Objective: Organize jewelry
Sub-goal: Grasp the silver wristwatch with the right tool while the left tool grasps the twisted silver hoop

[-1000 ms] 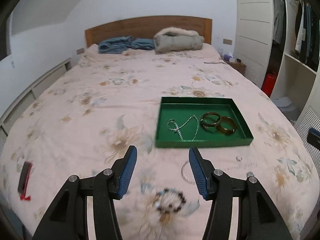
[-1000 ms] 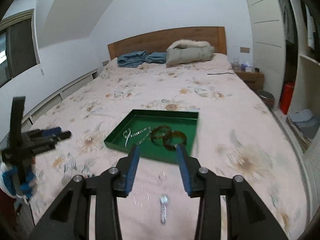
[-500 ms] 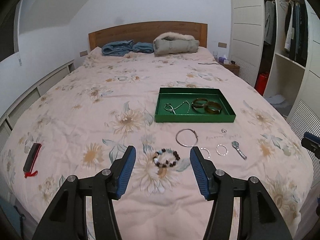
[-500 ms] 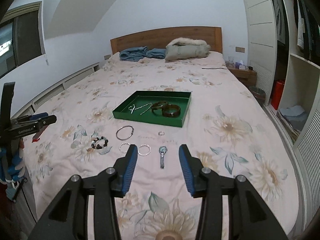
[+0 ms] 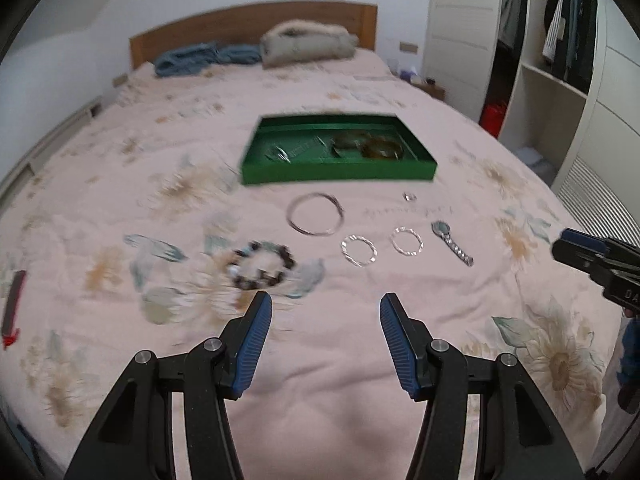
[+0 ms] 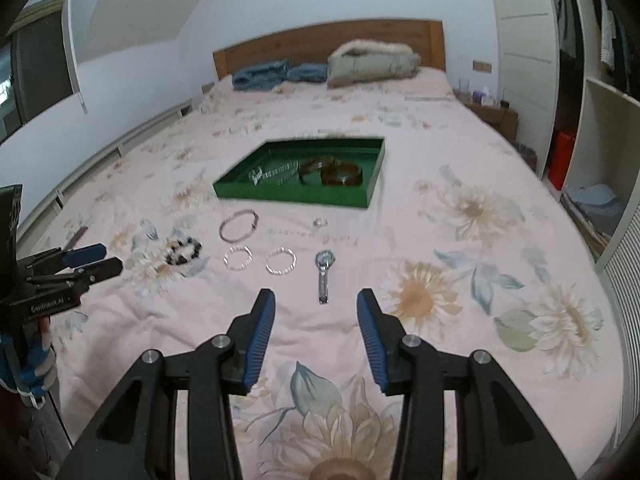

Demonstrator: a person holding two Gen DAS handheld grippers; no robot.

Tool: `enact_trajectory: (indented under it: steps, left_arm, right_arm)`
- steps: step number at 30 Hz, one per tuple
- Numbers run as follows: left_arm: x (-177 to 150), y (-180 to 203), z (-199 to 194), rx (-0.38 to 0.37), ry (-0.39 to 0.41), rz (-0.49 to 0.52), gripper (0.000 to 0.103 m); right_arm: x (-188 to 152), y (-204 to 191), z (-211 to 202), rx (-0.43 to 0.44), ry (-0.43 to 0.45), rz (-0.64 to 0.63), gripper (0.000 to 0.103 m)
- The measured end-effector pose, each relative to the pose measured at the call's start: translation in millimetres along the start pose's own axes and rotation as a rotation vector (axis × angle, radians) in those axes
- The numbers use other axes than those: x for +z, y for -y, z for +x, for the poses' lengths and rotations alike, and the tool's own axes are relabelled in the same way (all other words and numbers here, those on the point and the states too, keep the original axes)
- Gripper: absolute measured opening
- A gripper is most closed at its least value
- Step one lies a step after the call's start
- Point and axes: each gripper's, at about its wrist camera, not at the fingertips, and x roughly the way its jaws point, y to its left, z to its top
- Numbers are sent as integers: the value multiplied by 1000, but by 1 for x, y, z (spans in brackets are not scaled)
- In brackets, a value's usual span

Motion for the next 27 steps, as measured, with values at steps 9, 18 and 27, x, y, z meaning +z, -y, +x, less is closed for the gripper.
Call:
enact_trajectory:
  steps: [9,18,27]
  left_arm:
    - [16,17,91,-15,-122,35,56]
    - [33,29,145,15,-160,67,62]
    - [36,24,150,-3,-161,30,38]
  right_arm:
    - [6,4,93,17,-138,-30,40]
    - [9,4,161,-5,-230,-79,37]
    - [12,7,172,8,-227,-81,11]
